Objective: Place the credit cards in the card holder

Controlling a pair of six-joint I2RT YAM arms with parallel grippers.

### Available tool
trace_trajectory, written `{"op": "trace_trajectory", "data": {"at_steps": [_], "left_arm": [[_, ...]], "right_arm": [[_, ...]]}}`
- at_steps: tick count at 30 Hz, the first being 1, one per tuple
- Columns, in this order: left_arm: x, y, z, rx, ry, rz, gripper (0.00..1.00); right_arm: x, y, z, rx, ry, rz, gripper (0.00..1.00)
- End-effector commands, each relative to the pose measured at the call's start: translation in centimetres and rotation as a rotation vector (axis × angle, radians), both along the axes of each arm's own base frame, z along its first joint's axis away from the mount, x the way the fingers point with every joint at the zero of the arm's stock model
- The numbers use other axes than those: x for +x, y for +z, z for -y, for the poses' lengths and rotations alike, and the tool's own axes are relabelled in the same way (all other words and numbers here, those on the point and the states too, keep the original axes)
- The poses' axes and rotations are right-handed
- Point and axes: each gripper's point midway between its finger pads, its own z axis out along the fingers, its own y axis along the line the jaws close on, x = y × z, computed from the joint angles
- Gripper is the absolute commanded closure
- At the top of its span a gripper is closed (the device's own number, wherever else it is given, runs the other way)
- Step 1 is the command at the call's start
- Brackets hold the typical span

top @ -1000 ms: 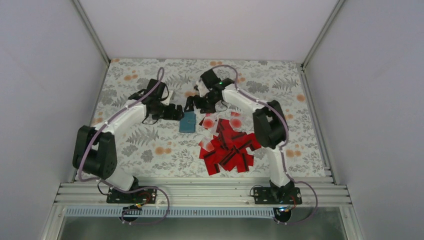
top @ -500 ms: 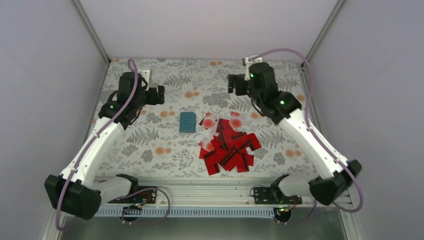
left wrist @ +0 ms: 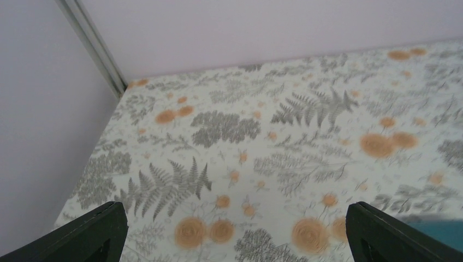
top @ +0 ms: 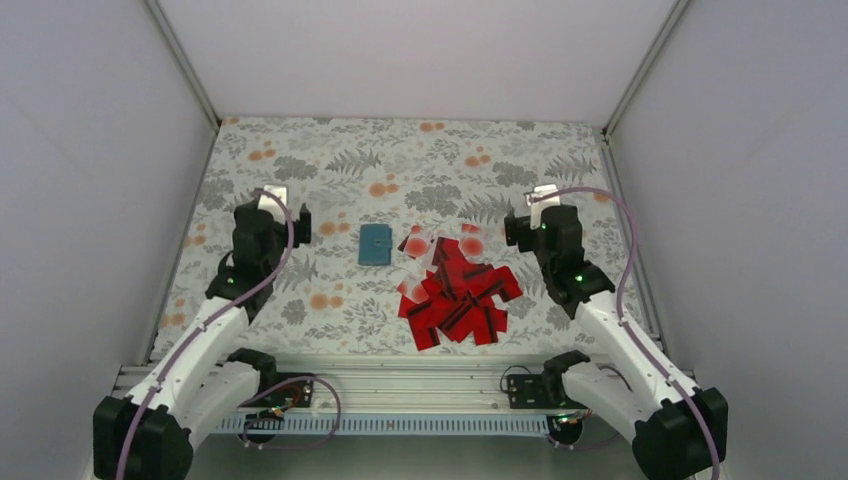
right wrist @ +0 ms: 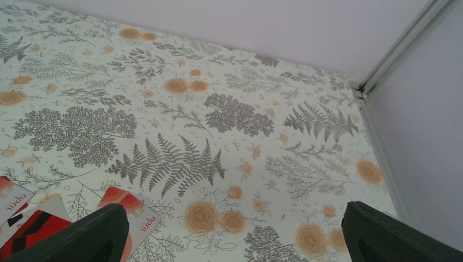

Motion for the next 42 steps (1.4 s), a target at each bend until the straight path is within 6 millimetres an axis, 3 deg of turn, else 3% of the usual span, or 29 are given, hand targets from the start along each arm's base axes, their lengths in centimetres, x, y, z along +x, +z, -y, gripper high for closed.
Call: {"op": "trace_trajectory", "data": {"at_steps": [1, 7, 11, 13, 16, 20, 23, 26, 31, 34, 42], "left_arm": [[0.3, 0.3, -0.4, 0.032, -0.033, 0.172, 0.0], [1.2, -4.5, -2.1, 0.031, -0.026, 0.187, 0.0], [2.9, -8.6, -4.0, -0.007, -0.004, 0.122, 0.03], [3.8, -9.1, -4.4, -0.007, -0.007, 0.121, 0.04], [5.4, -8.3, -4.3, 0.013, -0.036, 0.169, 0.01], [7.2, -8.4, -4.5, -0.009, -0.051, 0.16, 0.0], [6.5, -8.3, -3.5, -0.011, -0.105, 0.229, 0.0], [6.0, -8.6, -3.4, -0.007, -0.113, 0.237, 0.0], [5.3, -8.8, -3.3, -0.003, -0.115, 0.268, 0.0], [5.4, -8.9, -3.3, -0.005, -0.116, 0.26, 0.0], [5.4, -8.9, -3.4, -0.003, -0.112, 0.262, 0.0]], "right_arm": [[1.1, 0.2, 0.2, 0.118, 0.016, 0.125, 0.01], [2.8, -4.5, 1.9, 0.121, 0.009, 0.131, 0.01], [3.7, -6.3, 2.6, 0.135, 0.051, 0.154, 0.01], [4.0, -7.0, 2.7, 0.143, 0.09, 0.166, 0.01], [4.8, -8.2, 3.1, 0.158, 0.125, 0.165, 0.01], [6.3, -7.2, 3.7, 0.187, 0.154, 0.225, 0.01], [7.7, -7.2, 3.5, 0.233, 0.213, 0.204, 0.01], [7.7, -7.4, 2.2, 0.255, 0.321, 0.189, 0.01], [7.4, -7.7, 3.3, 0.262, 0.241, 0.249, 0.01], [6.3, -8.0, 4.2, 0.273, 0.171, 0.306, 0.01], [6.7, -7.8, 4.4, 0.262, 0.139, 0.298, 0.01]]}}
